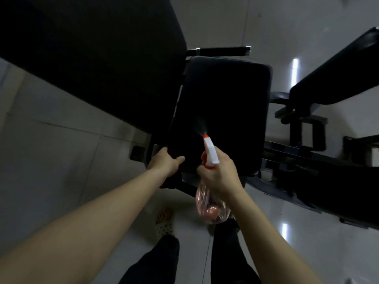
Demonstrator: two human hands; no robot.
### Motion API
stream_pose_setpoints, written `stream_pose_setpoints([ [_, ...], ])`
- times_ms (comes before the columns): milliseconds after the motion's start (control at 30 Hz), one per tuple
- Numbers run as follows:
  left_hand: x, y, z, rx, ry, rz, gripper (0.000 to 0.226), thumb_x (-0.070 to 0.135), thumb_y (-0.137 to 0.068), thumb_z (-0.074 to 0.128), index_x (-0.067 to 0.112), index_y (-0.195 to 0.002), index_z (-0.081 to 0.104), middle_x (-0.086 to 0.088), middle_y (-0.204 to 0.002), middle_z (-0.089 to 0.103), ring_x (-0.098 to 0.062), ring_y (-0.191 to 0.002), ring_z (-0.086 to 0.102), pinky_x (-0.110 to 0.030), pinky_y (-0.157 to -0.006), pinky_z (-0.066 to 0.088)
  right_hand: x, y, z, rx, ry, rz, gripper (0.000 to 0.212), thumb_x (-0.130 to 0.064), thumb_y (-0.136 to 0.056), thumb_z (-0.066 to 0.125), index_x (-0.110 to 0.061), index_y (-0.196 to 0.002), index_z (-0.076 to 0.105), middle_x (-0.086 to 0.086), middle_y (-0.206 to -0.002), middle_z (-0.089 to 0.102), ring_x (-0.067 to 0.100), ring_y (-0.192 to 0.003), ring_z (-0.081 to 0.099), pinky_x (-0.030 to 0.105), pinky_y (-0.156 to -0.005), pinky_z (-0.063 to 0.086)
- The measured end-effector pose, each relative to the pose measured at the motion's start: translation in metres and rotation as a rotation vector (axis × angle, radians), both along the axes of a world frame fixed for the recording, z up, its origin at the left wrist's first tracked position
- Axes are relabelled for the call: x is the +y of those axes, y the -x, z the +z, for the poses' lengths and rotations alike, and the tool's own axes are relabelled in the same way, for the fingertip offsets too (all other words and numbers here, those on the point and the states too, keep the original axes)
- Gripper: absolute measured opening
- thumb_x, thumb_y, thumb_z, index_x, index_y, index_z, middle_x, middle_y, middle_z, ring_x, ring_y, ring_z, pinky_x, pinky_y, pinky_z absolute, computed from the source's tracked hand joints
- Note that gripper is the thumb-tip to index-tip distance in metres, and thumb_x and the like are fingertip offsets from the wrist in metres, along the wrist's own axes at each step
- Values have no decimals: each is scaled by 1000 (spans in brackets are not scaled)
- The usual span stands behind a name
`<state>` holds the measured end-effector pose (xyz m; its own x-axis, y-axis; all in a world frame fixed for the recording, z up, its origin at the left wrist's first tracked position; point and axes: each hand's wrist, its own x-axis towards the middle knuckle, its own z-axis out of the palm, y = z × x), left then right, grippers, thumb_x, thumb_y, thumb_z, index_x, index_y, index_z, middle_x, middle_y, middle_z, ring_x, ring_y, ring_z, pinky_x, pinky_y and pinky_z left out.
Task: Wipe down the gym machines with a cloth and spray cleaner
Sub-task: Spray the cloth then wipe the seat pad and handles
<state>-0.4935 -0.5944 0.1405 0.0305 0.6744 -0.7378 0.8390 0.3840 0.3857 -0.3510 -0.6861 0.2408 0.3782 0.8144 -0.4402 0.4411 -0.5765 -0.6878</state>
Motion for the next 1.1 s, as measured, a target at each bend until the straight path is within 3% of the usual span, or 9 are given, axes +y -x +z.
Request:
stream_pose_setpoints([
  [167,-1,-5,-5,57,34,-7,74,57,-91,67,27,-153,38,-9,-140,58,-33,-119,61,-46,-95,54,25,-9,-21,-7,-2,56,16,-18,-82,69,-16,-89,55,1,-76,58,23,-68,58,44,-64,51],
  [300,-3,-9,-6,43,54,68,72,54,-92,67,24,-152,41,-8,-141,59,-32,-121,60,-45,-99,53,23,-29,-16,48,14,59,14,-15,-83,67,-17,-92,56,3,-78,61,25,-71,61,45,-65,52],
  [400,-8,-12,-4,53,38,114,62,51,-93,67,17,-142,50,-9,-132,64,-31,-116,63,-44,-98,53,9,-56,-8,60,41,28,12,-14,-82,65,-18,-84,53,3,-72,59,25,-63,58,49,-61,52],
  [533,-15,-23,12,151,-38,152,59,49,-91,70,10,-130,47,-13,-121,64,-36,-109,63,-45,-90,56,-14,-98,7,58,83,24,13,-13,-82,64,-18,-85,53,6,-73,60,23,-61,55,49,-61,51],
  [633,-17,-42,29,174,-99,116,51,53,-88,70,15,-118,55,-8,-109,66,-33,-101,65,-44,-87,57,-24,-129,16,74,101,-4,16,-11,-83,67,-18,-93,57,8,-82,64,30,-75,63,49,-70,55],
  [800,-12,-96,54,82,-157,39,40,57,-85,72,21,-96,61,-1,-90,67,-23,-85,66,-37,-73,57,-23,-167,16,46,103,-38,14,-10,-81,65,-20,-80,54,11,-71,62,34,-68,60,50,-60,52],
  [933,-5,-127,60,72,-125,-65,58,70,-73,77,27,-106,56,10,-94,62,-9,-79,60,-26,-59,48,-10,-188,20,96,107,17,16,-10,-83,67,-21,-87,57,8,-80,64,33,-75,64,49,-66,55],
  [1100,2,-143,50,316,-86,-301,92,75,-64,80,22,-130,44,-2,-116,66,-23,-97,67,-37,-72,59,27,-195,20,117,119,204,11,-12,-80,67,-15,-86,58,8,-77,64,32,-72,62,50,-64,53],
])
